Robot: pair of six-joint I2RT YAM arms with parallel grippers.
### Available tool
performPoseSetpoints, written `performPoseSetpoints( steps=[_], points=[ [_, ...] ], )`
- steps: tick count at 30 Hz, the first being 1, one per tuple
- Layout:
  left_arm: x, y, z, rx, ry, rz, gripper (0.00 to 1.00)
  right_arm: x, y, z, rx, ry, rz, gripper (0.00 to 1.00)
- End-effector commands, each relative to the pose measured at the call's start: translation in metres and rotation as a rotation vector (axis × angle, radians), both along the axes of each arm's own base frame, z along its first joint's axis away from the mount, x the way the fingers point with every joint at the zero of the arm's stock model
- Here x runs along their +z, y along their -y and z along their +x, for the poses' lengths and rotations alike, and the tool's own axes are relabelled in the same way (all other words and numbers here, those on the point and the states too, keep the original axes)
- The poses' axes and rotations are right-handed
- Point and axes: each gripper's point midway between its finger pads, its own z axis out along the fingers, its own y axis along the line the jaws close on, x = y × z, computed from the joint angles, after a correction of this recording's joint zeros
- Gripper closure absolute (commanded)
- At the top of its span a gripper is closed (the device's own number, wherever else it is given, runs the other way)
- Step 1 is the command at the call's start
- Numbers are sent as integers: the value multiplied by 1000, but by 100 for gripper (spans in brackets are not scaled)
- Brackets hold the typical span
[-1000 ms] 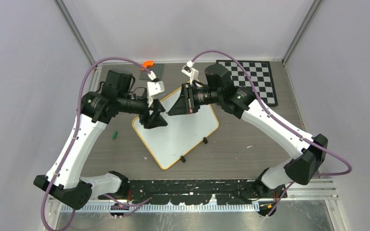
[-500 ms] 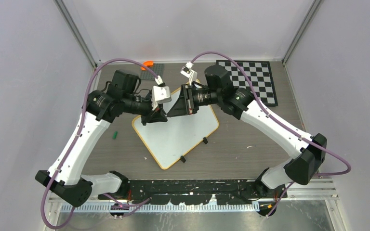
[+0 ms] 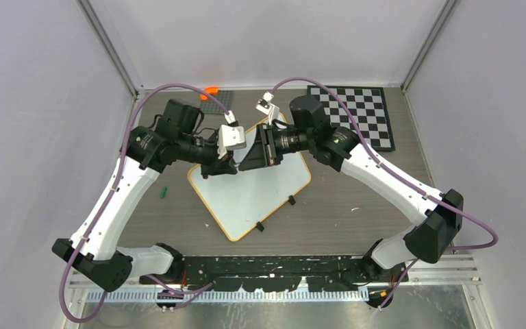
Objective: Write a sentence on the whiteboard
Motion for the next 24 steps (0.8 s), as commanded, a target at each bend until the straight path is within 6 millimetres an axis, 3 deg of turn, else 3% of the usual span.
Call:
performPoseSetpoints(
  steps=[1,9,19,22,24],
  points=[
    [8,-1,1,-17,50,13,100,14,3,-8,27,20,36,73],
    [1,-4,0,-22,52,44,100,17,3,-11,37,23,44,64],
    [2,-2,-6,-39,29,29,100,15,2,-9,33,13,47,68],
    [1,-4,-9,-48,31,38,100,16,4,-6,16,15,44,57],
    [0,-6,-9,-43,29,43,100,15,6,-4,11,10,41,56]
  ],
)
